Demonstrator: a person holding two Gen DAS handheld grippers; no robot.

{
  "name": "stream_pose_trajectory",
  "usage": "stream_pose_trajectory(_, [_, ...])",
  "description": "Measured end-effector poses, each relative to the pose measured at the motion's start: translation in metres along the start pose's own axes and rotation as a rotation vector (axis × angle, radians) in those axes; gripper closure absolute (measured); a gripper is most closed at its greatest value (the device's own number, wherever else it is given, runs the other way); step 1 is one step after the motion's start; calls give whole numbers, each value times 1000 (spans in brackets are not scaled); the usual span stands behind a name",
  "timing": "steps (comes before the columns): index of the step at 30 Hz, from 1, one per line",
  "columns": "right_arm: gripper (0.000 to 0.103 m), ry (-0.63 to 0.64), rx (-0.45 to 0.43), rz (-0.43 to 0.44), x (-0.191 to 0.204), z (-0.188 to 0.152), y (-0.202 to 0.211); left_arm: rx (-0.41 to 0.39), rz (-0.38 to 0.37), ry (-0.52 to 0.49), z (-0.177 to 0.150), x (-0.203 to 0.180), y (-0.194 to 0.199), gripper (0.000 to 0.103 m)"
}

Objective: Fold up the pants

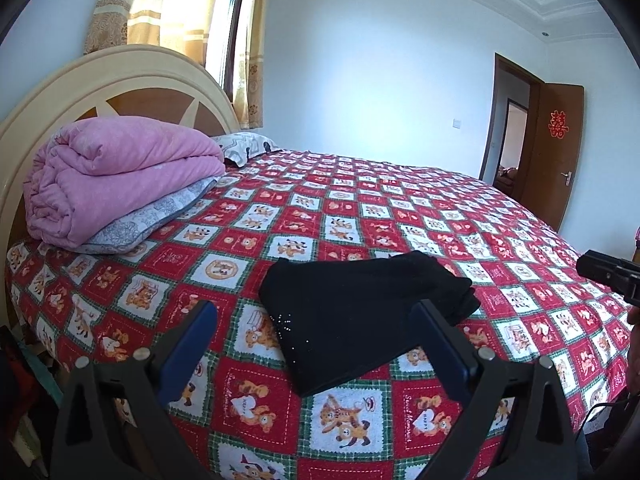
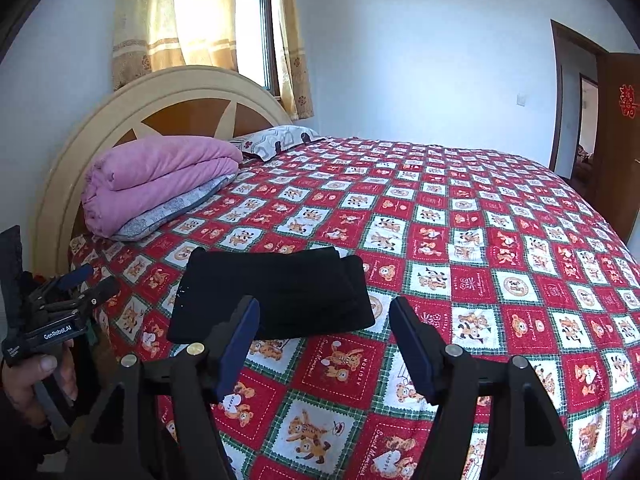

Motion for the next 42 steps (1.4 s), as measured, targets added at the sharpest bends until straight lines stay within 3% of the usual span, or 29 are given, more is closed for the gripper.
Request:
stream_pose_trajectory(16, [33,-8,-39,-15,-5,0,19,-18,-16,-76,6,-25,8,0])
stream_pose_trajectory(42, [33,-2,-10,-13,-4,-14,16,23,-32,-48,-5,-23,-2,0])
Point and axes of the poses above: each gripper's, at about its wrist camera, not at the fingertips, and y roughly against the way its jaws point, x to its left, z to its top, the point moved 4 cm from there along -y, roughly the way its jaws point, and after that the axes turned 5 degrees about -x, right-handed, at the moved point
